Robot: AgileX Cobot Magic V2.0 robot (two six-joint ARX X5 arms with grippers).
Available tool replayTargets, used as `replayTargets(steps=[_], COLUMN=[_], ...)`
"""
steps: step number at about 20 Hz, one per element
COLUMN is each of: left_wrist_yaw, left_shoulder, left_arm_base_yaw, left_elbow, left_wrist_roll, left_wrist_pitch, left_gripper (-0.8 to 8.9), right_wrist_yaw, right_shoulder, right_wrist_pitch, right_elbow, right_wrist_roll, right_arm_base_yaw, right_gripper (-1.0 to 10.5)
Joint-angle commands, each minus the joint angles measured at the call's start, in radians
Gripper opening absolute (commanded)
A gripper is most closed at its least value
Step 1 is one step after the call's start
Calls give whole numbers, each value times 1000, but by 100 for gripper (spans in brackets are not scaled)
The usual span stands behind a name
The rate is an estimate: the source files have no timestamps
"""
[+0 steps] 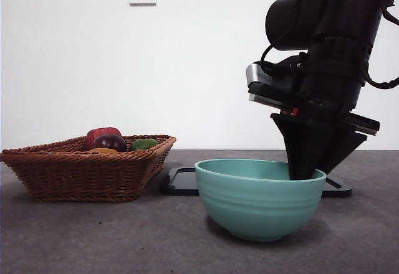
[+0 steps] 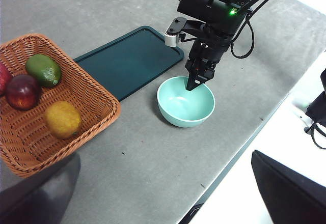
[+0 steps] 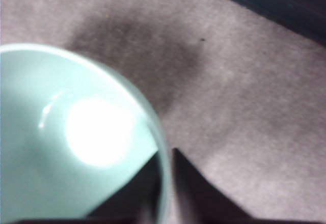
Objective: Pick up the wifruite, put it on the bowl, pick up the plate, put it on desk
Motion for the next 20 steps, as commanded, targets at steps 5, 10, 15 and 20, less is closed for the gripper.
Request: replayTargets(steps=[5, 10, 15, 20], left_wrist_yaw=[5, 5, 5, 5], left_shoulder=[2, 2, 2, 2], left_arm_base_yaw=[-5, -5, -5, -5], left_elbow=[11, 11, 11, 11], left_wrist_roll=[12, 12, 12, 11], left_wrist_pitch=[6, 6, 7, 6], left_gripper=[594, 595, 595, 595], right_wrist_yaw=[5, 60, 55, 53], right_shoulder=[-50, -255, -533, -807], right_wrist_pitch=[-42, -121, -247, -355], right_elbow=[53, 127, 146, 145], right_wrist_roll=[-8, -8, -38, -38], right_arm_base_yaw=[-15, -25, -21, -21], right_gripper=[498, 617, 616, 616])
